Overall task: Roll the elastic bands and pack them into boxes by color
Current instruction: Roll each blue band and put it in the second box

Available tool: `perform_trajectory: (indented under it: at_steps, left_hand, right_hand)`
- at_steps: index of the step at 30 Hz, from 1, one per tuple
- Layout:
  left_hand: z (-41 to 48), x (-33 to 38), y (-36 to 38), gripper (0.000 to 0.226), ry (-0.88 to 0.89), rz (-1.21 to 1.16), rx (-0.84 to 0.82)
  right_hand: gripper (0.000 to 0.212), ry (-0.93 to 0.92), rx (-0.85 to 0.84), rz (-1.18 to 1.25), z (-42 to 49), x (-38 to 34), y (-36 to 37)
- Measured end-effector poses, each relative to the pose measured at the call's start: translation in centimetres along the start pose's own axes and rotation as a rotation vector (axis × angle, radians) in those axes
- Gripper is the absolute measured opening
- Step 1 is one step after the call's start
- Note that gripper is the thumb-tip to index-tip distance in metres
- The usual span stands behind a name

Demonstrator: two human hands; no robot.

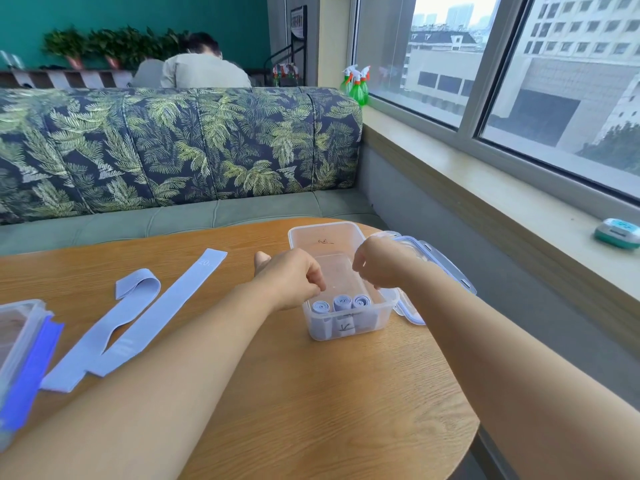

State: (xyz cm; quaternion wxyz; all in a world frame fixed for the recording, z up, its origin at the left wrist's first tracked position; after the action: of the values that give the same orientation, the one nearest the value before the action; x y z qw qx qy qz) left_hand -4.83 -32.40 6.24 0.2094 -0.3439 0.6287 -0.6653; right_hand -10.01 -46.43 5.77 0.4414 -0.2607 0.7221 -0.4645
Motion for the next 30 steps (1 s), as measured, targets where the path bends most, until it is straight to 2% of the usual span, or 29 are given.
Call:
perform_trajectory:
  at_steps: [9,16,30]
  left_hand:
    - [-4.0,-3.0,-2.4,0.011,-0.054,0.003,0.011]
    - [-10.6,-7.3,-2.0,0.018,-0.148,-0.040,-0.028]
    - [-20.6,-14.0,-0.6,0.017,-0.302,-0.109,-0.024]
  right_hand:
    - [0.026,-0.071,0.033,0.141,-2.8,-5.2,-0.6]
    - [0.020,-0.097,-0.037,0.320,-5.7,-9.1,2.3]
    - [0.021,-0.165,-0.142,0.391,-10.4,-16.7,8.6]
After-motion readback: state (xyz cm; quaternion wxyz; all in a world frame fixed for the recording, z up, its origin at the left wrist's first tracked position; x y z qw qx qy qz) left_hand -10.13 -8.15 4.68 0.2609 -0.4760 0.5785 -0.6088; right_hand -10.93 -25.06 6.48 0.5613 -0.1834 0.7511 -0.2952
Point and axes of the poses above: each hand's wrist, its own z-axis towards the middle knuckle, its own y-axis out of the palm, x = y × z, the point moved 9 cm from there along z, towards the middle knuckle, and after that the axes turned 11 degrees about z, right-handed, at the moved point
